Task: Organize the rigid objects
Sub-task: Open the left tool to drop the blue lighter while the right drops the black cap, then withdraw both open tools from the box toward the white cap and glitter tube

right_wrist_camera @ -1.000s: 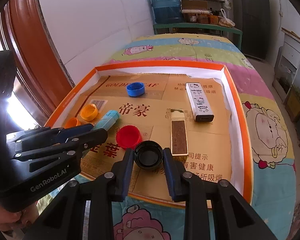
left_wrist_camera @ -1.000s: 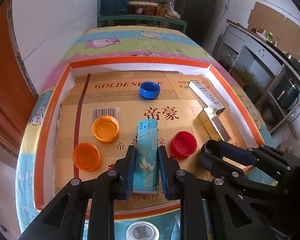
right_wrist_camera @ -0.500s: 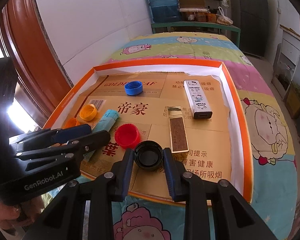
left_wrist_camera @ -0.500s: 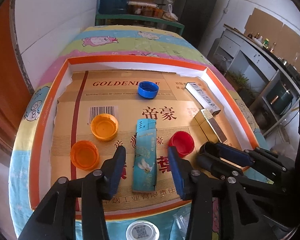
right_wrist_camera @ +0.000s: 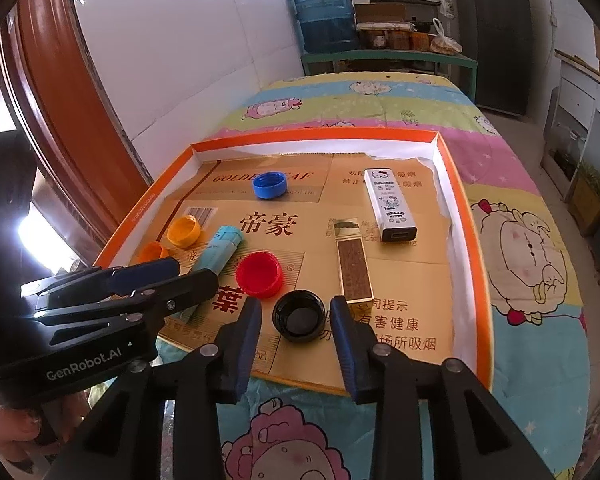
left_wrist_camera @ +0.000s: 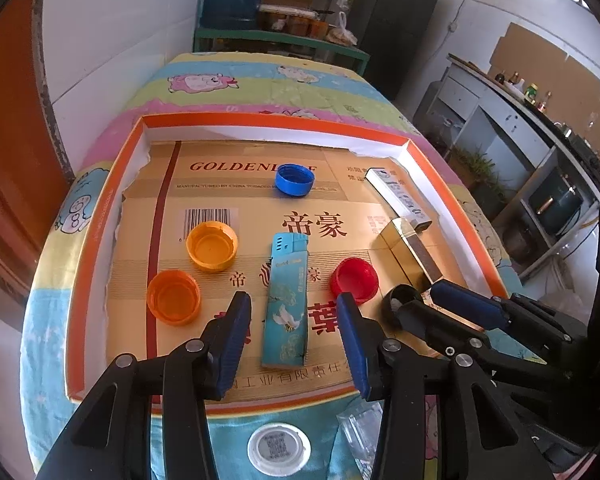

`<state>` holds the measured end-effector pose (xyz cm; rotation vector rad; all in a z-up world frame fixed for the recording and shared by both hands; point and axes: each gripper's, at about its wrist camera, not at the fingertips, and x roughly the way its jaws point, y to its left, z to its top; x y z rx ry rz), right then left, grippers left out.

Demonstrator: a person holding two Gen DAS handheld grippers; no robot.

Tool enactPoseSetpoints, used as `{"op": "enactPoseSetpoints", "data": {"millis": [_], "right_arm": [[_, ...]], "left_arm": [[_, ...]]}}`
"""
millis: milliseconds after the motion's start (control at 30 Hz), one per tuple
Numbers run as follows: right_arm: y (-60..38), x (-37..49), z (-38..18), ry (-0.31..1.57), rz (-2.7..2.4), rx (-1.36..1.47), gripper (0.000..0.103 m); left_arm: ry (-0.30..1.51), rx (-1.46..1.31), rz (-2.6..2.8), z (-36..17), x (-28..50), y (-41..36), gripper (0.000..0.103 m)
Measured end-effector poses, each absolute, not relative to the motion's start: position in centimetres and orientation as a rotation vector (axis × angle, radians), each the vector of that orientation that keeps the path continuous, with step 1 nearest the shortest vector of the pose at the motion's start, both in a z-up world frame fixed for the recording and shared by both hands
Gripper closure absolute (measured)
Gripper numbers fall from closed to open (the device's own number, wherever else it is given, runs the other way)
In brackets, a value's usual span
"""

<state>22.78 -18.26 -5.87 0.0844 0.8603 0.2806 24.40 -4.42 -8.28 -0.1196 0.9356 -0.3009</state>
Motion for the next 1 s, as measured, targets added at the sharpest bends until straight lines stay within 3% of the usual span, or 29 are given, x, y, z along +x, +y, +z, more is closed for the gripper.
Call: {"op": "enactPoseSetpoints", "data": {"millis": [1000], "right_arm": [[-18.3, 18.8, -3.2, 0.814, 0.263, 0.090, 0.067]], "left_arm": [[0.857, -0.171, -0.281, -5.1, 19.5, -1.9, 0.057]]}}
